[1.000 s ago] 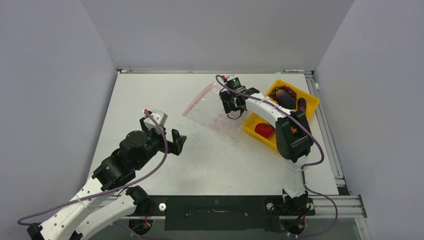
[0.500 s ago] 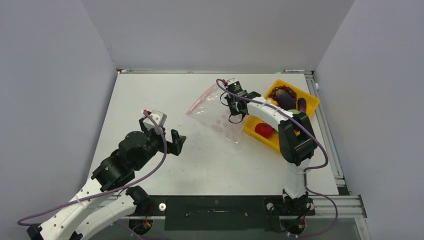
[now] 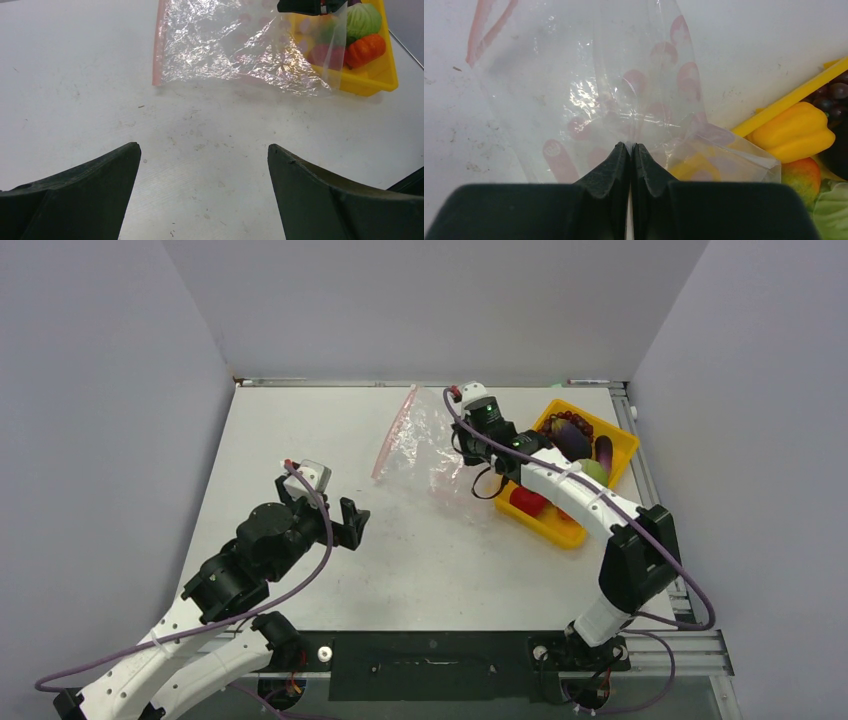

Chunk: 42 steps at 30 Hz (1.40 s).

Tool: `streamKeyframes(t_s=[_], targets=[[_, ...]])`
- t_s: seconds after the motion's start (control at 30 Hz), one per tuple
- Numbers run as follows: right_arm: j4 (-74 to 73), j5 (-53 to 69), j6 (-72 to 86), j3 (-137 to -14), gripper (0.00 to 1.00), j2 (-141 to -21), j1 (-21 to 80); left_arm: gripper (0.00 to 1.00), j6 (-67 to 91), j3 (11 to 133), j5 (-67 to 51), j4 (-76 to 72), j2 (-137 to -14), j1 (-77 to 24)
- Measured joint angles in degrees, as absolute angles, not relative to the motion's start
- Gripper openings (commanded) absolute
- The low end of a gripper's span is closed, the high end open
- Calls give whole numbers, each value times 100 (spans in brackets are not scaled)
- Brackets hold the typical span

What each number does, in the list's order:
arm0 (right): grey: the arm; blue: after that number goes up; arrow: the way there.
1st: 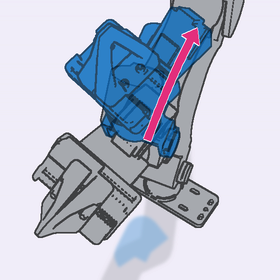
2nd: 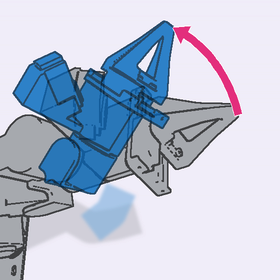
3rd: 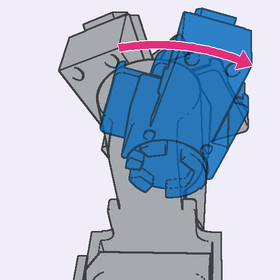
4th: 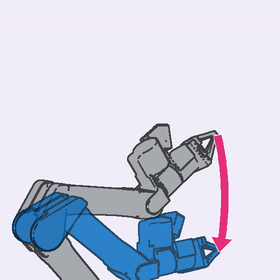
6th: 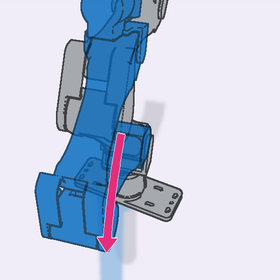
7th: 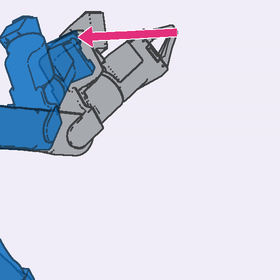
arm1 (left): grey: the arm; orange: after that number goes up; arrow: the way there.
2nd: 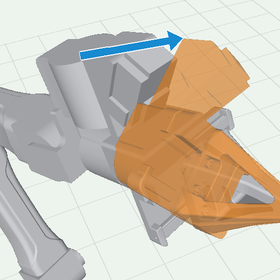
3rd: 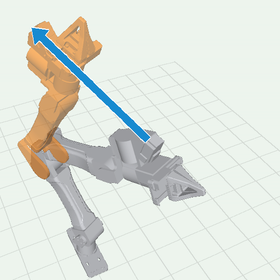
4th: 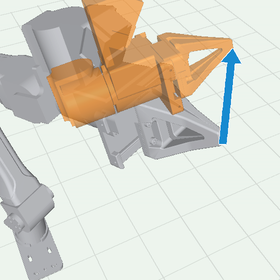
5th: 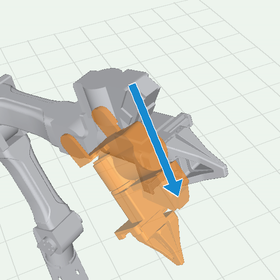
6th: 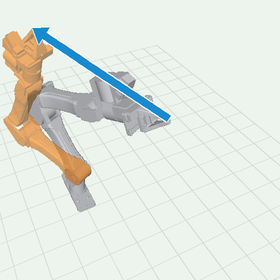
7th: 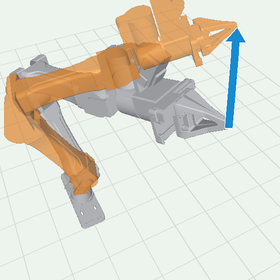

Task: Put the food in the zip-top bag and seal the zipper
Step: Pick up the zipper food storage bag at the center of the board.

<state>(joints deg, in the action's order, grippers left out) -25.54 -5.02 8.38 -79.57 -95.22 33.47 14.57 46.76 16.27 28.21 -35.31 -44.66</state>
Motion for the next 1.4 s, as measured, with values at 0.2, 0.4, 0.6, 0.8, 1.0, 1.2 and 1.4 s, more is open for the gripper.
streamKeyframes(t_s=[0.2, 0.4, 0.6, 0.8, 1.0, 1.2, 1.4], targets=[[-2510, -460, 880, -7505, 5, -8733, 3417, 96, 1459, 4676, 1752, 2838, -3496, -4466], [-2462, -405, 987, -6978, 5, -7902, 3468, 96, 1463, 4676, 1894, 2840, -3430, -4466], [-2316, -178, 1039, -6364, 5, -7057, 3535, 96, 1503, 4676, 2029, 2845, -3334, -4466], [-2281, 209, 1035, -6012, 5, -6329, 3607, 96, 1577, 4676, 2126, 2836, -3129, -4462], [-2154, 746, 854, -5529, 5, -5450, 3645, 98, 1647, 4676, 2097, 2836, -3148, -4338], [-2147, 1079, 578, -5196, 5, -4713, 3653, 91, 1745, 4676, 1881, 2832, -3179, -4099], [-2167, 1343, 274, -5011, 5, -4180, 3660, 88, 1761, 4676, 1577, 2808, -3175, -3924]])
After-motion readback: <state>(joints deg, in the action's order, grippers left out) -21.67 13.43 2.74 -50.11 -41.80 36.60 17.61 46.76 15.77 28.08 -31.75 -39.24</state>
